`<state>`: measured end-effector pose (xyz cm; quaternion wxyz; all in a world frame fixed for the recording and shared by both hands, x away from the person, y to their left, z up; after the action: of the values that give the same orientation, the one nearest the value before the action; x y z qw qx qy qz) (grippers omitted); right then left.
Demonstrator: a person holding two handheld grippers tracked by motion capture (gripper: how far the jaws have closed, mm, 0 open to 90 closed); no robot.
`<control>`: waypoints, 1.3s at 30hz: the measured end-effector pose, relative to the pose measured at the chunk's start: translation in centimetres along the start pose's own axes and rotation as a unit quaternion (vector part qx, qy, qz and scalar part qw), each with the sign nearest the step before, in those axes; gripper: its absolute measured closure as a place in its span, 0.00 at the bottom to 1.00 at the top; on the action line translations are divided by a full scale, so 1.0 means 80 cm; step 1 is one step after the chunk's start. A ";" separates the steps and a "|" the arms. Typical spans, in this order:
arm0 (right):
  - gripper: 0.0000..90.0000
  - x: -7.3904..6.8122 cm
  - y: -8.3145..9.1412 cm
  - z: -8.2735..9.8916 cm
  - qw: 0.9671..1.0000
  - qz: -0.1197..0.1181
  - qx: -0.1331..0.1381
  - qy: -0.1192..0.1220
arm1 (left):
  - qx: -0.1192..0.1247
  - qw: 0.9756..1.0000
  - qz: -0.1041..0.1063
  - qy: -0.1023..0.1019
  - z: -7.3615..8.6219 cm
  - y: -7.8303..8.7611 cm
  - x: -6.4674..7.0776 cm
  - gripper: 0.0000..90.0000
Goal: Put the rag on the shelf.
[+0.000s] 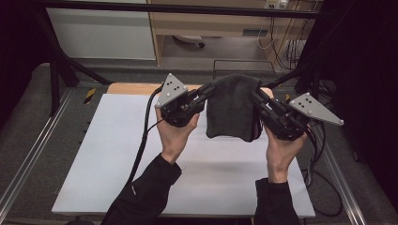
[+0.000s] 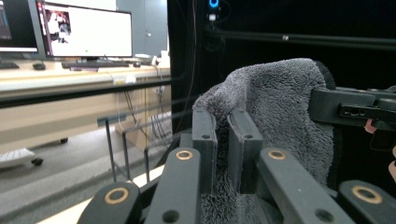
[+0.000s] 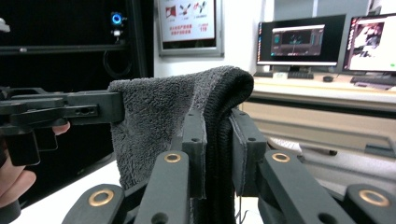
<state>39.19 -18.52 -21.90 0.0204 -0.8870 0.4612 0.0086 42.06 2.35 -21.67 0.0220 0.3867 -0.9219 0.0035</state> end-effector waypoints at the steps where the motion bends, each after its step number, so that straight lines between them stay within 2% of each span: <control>1: 0.87 0.001 0.000 -0.003 1.000 0.001 0.003 0.001 | 0.005 1.000 0.001 0.003 -0.004 -0.002 0.001 0.91; 8: 0.87 0.009 -0.001 -0.027 1.000 0.013 0.021 0.013 | 0.027 1.000 0.002 0.015 -0.025 -0.013 -0.005 0.91; 18: 0.87 0.019 -0.006 -0.063 0.998 0.022 0.046 0.030 | 0.058 0.998 0.003 0.006 -0.060 -0.027 0.000 0.91; 21: 0.87 0.022 -0.007 -0.075 0.998 0.023 0.053 0.035 | 0.065 0.998 0.004 0.012 -0.072 -0.031 0.001 0.91; 27: 0.87 0.029 -0.011 -0.096 0.996 0.027 0.066 0.047 | 0.081 0.997 0.001 0.009 -0.092 -0.037 0.001 0.91; 31: 0.87 0.037 -0.016 -0.108 0.996 0.025 0.075 0.050 | 0.088 0.996 -0.001 0.019 -0.104 -0.046 -0.005 0.91; 34: 0.87 0.045 -0.021 -0.115 0.995 0.025 0.079 0.055 | 0.091 0.996 -0.007 0.013 -0.113 -0.053 -0.008 0.91; 39: 0.87 0.058 -0.028 -0.126 0.994 0.025 0.089 0.058 | 0.095 0.995 -0.010 0.018 -0.123 -0.066 -0.009 0.91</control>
<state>43.66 -21.48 -11.91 0.0723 -0.8687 0.4827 -0.0839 46.73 -0.63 -11.94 0.0022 0.3960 -0.9130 0.0977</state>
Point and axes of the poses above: each handheld gripper's, and its own axes: y roughly backward along the jaws, z roughly out of its underside, x roughly to its right, the point moved 5 cm from there along -y, roughly forward along the jaws, and after that the axes turned 3 degrees about -z, right-handed, at the moved point
